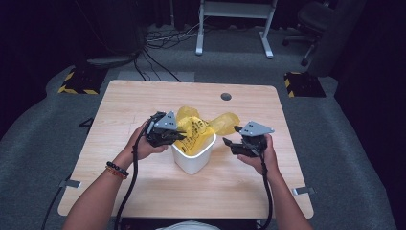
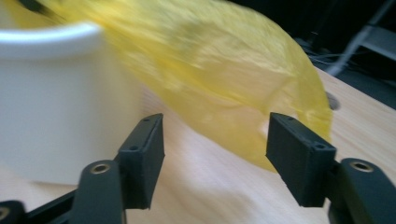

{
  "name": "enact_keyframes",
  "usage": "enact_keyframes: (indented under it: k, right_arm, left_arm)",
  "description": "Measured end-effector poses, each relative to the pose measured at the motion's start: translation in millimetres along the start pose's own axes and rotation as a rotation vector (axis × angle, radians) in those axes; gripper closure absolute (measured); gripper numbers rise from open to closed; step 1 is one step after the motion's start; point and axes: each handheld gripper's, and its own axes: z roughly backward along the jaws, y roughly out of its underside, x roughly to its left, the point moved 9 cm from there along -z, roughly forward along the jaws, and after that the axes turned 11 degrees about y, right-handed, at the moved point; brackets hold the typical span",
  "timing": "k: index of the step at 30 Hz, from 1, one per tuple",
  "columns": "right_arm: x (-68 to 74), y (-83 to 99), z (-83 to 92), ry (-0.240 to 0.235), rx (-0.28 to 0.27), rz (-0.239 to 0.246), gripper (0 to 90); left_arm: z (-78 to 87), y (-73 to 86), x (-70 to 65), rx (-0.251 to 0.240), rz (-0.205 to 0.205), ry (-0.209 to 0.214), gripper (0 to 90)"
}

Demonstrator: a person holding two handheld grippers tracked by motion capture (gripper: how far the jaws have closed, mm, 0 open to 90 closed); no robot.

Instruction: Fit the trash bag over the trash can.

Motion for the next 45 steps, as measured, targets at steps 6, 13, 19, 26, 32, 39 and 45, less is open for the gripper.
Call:
enact_keyframes:
  k: [6, 13, 19, 26, 32, 39, 45]
  right_arm:
    - [-10.4, 5.8, -43.6, 0.098, 0.054, -0.029, 27.6]
    - [-14.0, -25.0, -42.2, 0.066, -0.104, -0.116, 74.0]
    - [6.4, -67.5, -8.9, -0.089, -0.244, -0.127, 81.5]
    - [47.5, -87.4, 8.8, -0.207, -0.305, 0.044, 89.1]
    - [60.6, -80.6, 6.5, -0.229, -0.274, 0.145, 89.9]
    - [65.8, -73.5, 3.5, -0.182, -0.234, 0.254, 90.0]
    - [74.3, -70.3, 6.6, -0.199, -0.235, 0.307, 90.0]
  left_arm:
    - [-0.4, 0.1, -0.1, 0.007, 0.002, 0.014, 89.8]
    - [-0.6, -0.1, -0.1, 0.016, 0.004, 0.012, 89.8]
    - [-0.4, 0.1, -0.1, 0.062, 0.006, -0.005, 89.9]
    - [0.3, -0.3, -0.5, 0.060, -0.007, -0.024, 89.1]
    - [10.3, -9.7, -7.9, -0.025, -0.036, -0.040, 50.9]
    - [50.6, -28.3, -15.6, -0.338, 0.037, 0.063, 22.2]
    - [34.4, -41.6, -32.2, -0.274, 0.009, 0.082, 21.1]
